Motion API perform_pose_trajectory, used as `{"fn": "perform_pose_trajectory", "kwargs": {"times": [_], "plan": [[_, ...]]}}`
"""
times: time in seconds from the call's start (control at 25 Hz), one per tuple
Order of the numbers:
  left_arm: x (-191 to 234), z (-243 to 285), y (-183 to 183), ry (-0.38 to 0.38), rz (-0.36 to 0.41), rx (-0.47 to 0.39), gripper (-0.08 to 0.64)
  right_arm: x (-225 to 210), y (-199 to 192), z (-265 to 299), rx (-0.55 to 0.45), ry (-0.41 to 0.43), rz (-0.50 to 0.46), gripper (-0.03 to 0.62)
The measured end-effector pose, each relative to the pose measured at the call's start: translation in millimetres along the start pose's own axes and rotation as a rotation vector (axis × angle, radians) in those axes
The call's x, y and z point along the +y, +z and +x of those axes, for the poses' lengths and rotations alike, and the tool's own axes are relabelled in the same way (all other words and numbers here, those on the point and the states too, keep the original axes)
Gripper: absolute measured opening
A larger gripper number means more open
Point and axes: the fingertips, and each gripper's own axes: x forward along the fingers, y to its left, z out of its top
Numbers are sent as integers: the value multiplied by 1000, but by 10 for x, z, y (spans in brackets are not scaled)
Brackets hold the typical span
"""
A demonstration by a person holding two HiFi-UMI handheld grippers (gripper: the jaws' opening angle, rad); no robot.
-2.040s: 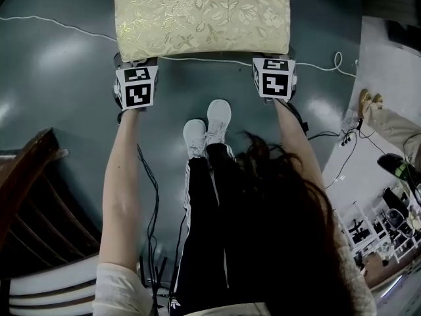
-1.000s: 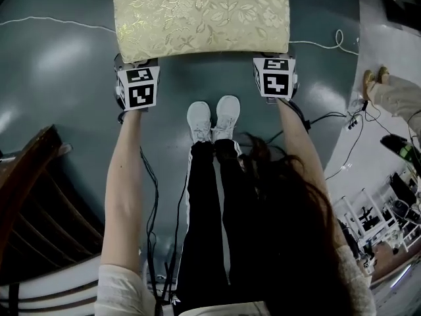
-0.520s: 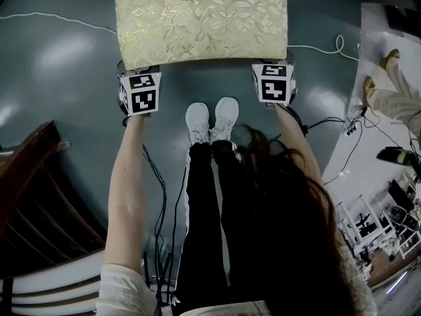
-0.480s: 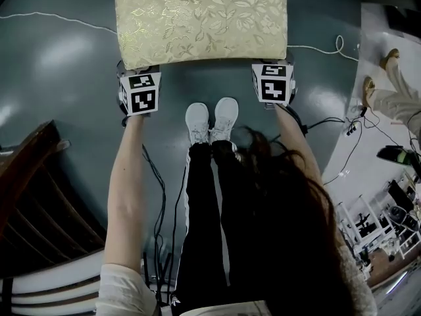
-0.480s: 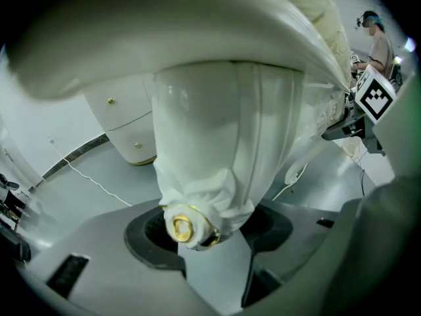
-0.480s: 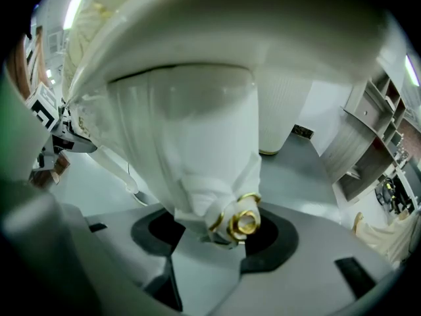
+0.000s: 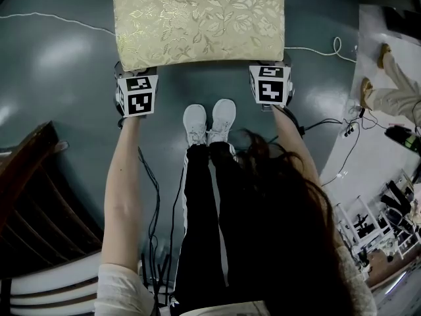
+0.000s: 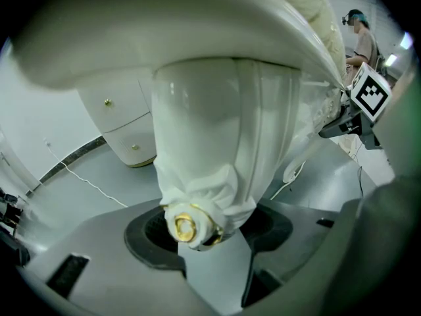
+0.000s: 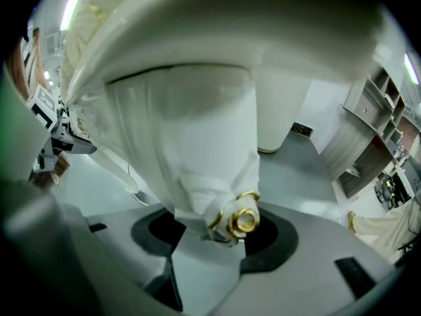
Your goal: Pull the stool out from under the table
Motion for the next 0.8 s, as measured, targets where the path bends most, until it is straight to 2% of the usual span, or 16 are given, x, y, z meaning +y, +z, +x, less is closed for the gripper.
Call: {"fn": "perform_pose_trajectory", "kwargs": {"times": [0.36,0.44,0.52,0.6,0.8], "plan": [[-8,-4,-26,-5,-4,13,261,2,-11,4,5,4,15,255],[-32,-10,-30,-22,-8,23,261,10,-28,0,16,19,53,256],[-64,-36,3,-46,-18,25,289,17,-39,-30,27,28,114,297],[-81,-77,78,-54,-22,22,305,34,-33,-95,33,30,141,304],[-99,-310,158,-38,-96,56,311,87,-51,-410,75,47,85,308]]}}
